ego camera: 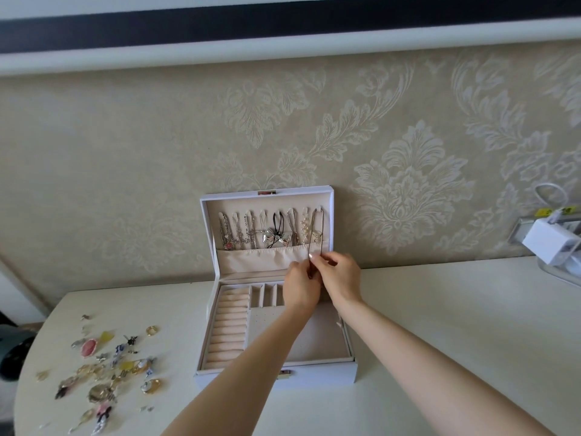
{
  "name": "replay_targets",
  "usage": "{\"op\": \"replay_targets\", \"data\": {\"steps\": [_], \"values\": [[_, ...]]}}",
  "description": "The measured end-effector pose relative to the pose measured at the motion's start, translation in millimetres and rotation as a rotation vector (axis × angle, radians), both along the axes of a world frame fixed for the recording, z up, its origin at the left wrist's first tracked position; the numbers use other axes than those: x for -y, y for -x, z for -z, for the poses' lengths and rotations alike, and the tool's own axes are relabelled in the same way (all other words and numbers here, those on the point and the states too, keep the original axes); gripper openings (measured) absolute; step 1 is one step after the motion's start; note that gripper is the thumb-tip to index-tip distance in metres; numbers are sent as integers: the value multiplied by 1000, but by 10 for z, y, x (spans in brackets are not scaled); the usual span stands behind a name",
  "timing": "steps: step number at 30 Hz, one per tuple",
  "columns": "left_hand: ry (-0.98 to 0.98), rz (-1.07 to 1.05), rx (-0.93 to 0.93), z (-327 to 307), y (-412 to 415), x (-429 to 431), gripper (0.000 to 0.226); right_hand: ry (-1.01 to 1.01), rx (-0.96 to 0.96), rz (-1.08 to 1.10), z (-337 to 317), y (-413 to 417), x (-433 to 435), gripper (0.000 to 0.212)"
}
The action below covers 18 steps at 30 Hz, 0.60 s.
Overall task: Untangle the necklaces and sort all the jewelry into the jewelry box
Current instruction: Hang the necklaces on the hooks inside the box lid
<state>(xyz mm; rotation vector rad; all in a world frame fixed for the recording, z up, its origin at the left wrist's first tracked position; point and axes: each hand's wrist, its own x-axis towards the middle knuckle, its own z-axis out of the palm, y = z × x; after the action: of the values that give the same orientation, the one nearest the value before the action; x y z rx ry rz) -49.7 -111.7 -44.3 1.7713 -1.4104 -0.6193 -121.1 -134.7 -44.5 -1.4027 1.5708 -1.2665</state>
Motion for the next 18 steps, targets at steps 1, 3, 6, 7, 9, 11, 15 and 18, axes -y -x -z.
{"op": "replay_targets", "data": {"steps": [1, 3, 6, 7, 9, 11, 15, 18], "values": [[13, -1, 9, -13, -14, -6, 14, -13, 25, -21, -18, -4, -2, 24], [42, -18, 38, -24, -48, -9, 14, -10, 65, -50, -38, -30, -6, 29], [166, -93, 188, -34, -109, 0, 13, 46, 41, -76, -92, -53, -10, 21], [219, -106, 243, -44, -127, 5, 12, 38, 66, -76, -119, -60, -7, 17], [310, -98, 348, -72, -153, 26, 12, 2, 161, -56, -155, -78, 2, 12], [360, -85, 435, -87, -164, 59, 11, -8, 192, -8, -163, -92, -8, 13], [285, -81, 531, -137, -174, 86, 15, 13, -95, -29, -117, -38, -64, 35], [206, -73, 612, -192, -197, 108, 17, 69, -330, -28, -83, 14, -69, 46]]}}
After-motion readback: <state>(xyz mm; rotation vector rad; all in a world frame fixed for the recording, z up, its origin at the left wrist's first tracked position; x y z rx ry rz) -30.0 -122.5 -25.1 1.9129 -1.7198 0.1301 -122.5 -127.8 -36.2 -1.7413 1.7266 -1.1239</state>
